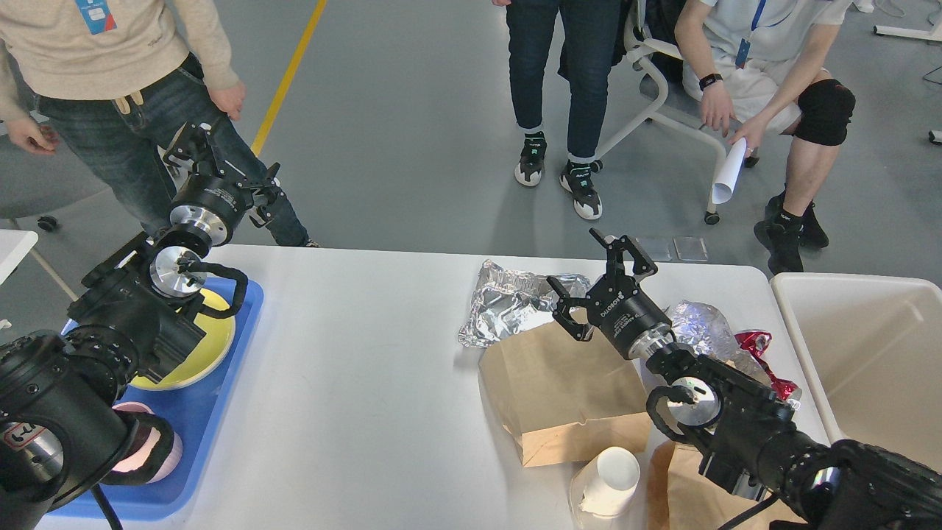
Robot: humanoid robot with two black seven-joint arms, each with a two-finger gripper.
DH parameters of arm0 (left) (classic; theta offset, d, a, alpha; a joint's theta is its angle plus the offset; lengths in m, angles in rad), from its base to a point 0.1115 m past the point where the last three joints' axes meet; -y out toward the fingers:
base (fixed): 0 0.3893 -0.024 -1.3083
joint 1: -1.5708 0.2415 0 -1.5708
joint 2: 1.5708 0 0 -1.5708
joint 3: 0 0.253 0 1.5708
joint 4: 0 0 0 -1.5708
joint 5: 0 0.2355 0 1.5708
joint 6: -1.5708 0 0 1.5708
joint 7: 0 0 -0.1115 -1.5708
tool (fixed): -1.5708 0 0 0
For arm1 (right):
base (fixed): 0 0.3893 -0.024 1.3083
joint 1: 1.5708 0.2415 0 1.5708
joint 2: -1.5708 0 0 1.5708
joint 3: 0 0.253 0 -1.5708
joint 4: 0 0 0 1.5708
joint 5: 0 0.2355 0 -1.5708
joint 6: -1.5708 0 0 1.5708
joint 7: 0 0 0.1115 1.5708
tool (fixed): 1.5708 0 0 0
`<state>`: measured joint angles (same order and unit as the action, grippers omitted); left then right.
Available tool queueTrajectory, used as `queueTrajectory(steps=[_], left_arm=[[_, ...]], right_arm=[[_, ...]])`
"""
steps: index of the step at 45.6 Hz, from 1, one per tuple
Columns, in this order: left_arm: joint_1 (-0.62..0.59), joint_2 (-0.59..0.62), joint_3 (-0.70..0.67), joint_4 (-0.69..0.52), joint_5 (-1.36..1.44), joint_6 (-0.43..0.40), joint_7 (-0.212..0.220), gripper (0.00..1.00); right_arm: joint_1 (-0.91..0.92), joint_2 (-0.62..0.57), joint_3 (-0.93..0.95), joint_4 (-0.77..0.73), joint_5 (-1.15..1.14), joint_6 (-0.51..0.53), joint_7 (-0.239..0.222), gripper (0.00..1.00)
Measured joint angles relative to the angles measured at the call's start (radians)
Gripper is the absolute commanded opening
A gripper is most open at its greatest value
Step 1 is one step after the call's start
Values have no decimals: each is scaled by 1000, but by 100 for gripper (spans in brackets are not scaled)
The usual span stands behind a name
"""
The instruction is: Tidy desktop
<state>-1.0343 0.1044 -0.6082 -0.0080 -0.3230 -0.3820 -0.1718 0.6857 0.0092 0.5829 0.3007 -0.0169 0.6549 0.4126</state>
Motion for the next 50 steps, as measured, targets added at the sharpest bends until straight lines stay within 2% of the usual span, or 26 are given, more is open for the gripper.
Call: queueTrajectory(steps=[10,14,19,26,40,50], left_arm=[[15,-8,-2,0,2,282,0,96],[15,-15,1,0,2,347,0,96],[15,-27,4,0,2,376,0,96],[14,-34,6,-2,1,361,0,96],[62,-57,-4,-9,2,104,0,96],[84,-58,3,-9,2,73,-5,96]], right_arm=[[0,0,0,0,0,0,0,100],[0,0,0,0,0,-1,0,100],[0,0,0,0,0,-1,0,100],[0,0,0,0,0,-1,0,100],[0,0,0,0,0,0,0,100],[0,0,0,0,0,0,0,100]])
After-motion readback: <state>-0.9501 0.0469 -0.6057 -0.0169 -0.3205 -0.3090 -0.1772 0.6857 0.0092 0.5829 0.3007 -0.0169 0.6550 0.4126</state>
